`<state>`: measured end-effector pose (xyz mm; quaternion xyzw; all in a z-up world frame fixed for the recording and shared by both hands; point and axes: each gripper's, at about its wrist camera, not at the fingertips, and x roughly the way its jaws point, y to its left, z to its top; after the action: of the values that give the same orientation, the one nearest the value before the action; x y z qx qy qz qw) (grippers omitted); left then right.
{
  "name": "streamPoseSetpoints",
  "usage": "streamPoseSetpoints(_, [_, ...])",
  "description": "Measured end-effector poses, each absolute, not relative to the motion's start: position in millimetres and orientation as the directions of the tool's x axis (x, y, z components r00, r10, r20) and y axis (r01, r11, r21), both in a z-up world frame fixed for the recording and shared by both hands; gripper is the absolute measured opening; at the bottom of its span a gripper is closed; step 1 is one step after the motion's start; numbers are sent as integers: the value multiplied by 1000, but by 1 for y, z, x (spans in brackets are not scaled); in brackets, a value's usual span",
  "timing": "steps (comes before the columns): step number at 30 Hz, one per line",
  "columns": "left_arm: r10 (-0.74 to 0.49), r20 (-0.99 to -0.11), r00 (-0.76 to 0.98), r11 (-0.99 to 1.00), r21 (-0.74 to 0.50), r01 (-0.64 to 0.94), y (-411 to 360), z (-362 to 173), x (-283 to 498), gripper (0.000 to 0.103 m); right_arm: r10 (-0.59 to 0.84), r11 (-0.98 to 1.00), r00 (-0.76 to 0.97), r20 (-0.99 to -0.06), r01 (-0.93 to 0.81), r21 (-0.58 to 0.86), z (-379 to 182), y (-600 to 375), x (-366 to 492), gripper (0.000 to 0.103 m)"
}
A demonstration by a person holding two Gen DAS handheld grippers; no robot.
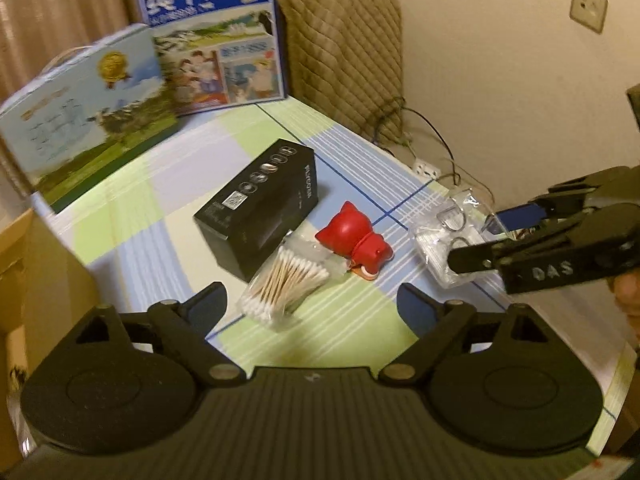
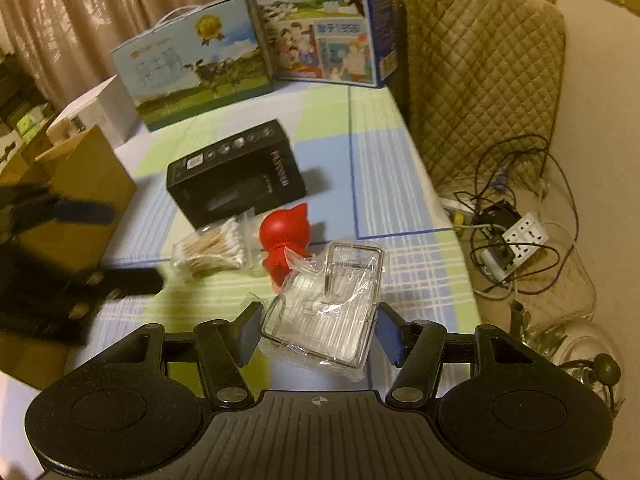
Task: Organize objects
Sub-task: 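Grasp the cotton swab bag with the left tool while the right tool grasps the clear plastic package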
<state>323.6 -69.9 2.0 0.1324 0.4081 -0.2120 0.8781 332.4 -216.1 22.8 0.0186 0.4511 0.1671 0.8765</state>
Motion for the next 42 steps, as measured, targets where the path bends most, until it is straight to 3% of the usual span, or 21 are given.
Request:
streamPoseSetpoints(6, [-235,-836,496,841,82,535,-80,-24,360,70,280,947,531,-800,-290,139,15,-211,339,57])
streamPoseSetpoints(17, [-157,-889,431,809,135,572,-97,-71,394,62,290,949,527,-799,-266,169,12,-207,350,57])
streamPoseSetpoints(20, [-142,-893,428,815,140,563,-97,-76,398,52,289,950,527,-799,-263,169,11,-206,352,57])
streamPoseSetpoints(22, [-118,-894,433,819,159,551,-96,-76,399,32,287,951,525,-801,-257,172,10,-207,353,57])
streamPoseSetpoints(25, [-108,-899,424,837,147,526,-93,-72,396,19,284,953,531,-799,-250,173,12,-208,352,57])
streamPoseSetpoints(42, [-231,-910,344,951,-136,277,-43,-57,247,15,352,917,502,-790,-355,182,24,-191,271,57])
